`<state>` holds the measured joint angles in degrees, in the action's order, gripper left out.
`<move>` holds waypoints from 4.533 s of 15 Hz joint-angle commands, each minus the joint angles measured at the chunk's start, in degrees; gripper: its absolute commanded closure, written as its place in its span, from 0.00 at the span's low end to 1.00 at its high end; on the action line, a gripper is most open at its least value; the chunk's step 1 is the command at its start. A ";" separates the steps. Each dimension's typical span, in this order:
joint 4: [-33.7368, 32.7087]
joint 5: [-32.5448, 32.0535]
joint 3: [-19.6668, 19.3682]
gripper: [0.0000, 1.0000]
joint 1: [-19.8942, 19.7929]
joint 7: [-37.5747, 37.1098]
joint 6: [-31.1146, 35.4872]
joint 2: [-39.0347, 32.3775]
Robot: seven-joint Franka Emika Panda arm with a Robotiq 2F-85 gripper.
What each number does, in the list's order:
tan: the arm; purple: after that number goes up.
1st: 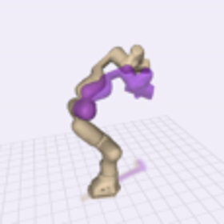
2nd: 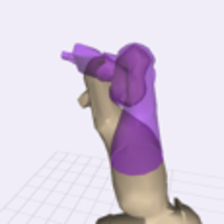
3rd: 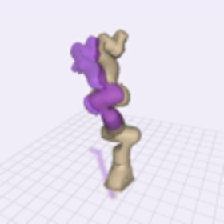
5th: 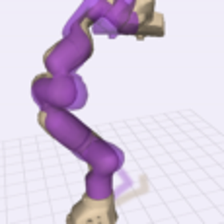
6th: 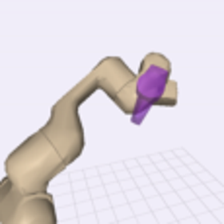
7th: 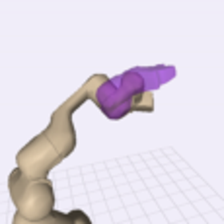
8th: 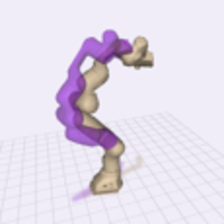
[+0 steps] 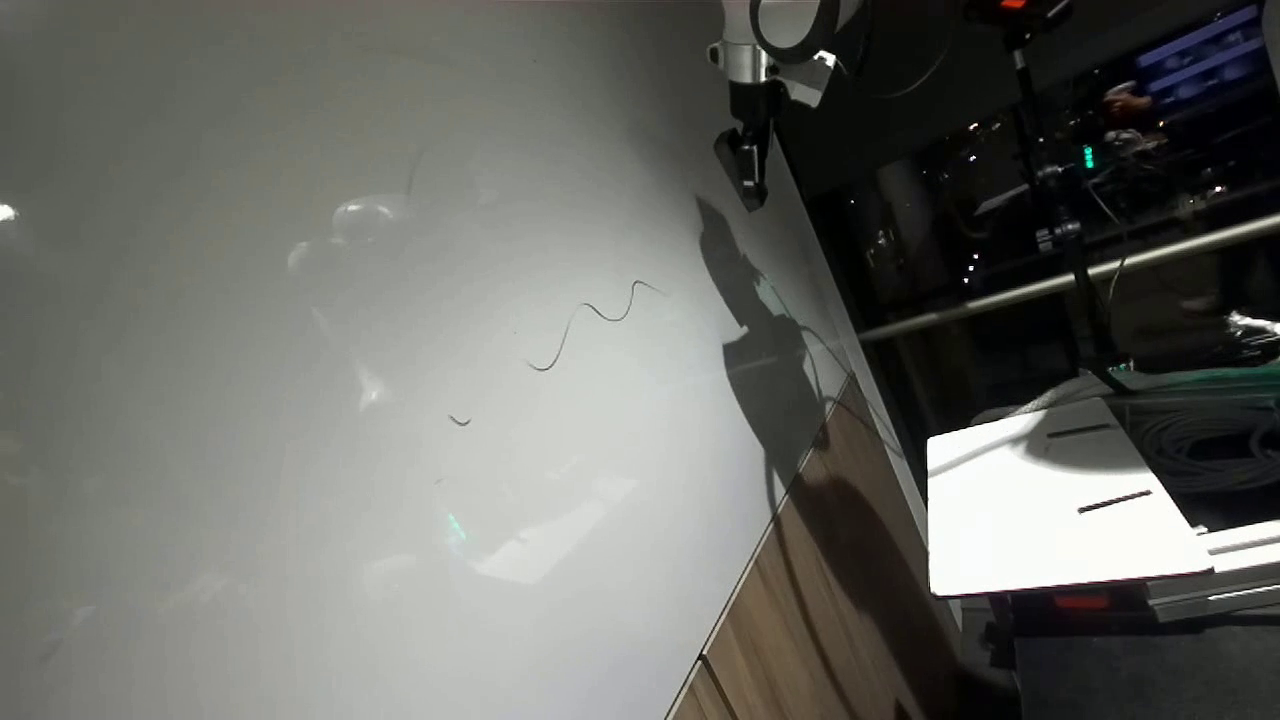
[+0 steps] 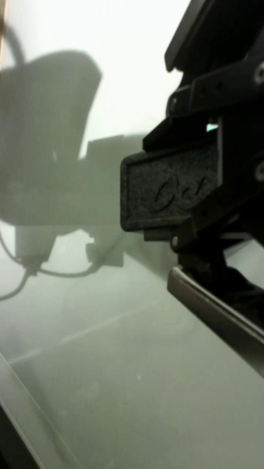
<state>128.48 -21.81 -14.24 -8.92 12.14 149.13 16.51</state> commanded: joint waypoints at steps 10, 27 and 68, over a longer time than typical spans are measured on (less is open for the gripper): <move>2.42 5.40 8.30 0.71 5.73 4.05 -9.15 -2.30; -11.90 -1.51 12.61 0.71 6.44 -7.70 -11.42 -17.78; -48.68 -8.59 19.08 0.71 35.31 -28.06 -33.20 -45.45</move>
<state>77.79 -29.15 7.17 30.12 -18.46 114.62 -31.79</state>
